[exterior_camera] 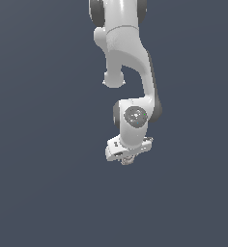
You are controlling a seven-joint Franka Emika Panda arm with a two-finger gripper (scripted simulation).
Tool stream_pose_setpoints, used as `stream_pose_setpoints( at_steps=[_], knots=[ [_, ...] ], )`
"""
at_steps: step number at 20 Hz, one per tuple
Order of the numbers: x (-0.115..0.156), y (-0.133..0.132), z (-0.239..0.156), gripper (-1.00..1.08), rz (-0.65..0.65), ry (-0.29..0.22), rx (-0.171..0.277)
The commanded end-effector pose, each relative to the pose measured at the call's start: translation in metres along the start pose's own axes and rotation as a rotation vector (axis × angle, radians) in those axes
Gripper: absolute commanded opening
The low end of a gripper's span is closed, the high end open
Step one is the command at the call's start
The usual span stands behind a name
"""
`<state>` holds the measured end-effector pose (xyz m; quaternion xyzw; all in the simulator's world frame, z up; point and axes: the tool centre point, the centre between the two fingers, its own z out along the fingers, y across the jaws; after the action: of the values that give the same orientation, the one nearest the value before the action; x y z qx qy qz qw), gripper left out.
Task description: Pick up the object and move it to a goal position.
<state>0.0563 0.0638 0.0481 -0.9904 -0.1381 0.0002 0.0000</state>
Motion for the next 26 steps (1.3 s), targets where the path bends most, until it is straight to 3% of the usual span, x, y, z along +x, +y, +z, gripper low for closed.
stream_pose_setpoints(
  at_steps=[1,15,26],
  knots=[
    [0.0,0.0,0.0,-1.0,0.0,0.0,0.0],
    [-0.001,-0.002,-0.006,-1.0,0.0,0.0,0.0],
    [-0.015,-0.021,-0.063,-1.0,0.0,0.001,-0.001]
  ],
)
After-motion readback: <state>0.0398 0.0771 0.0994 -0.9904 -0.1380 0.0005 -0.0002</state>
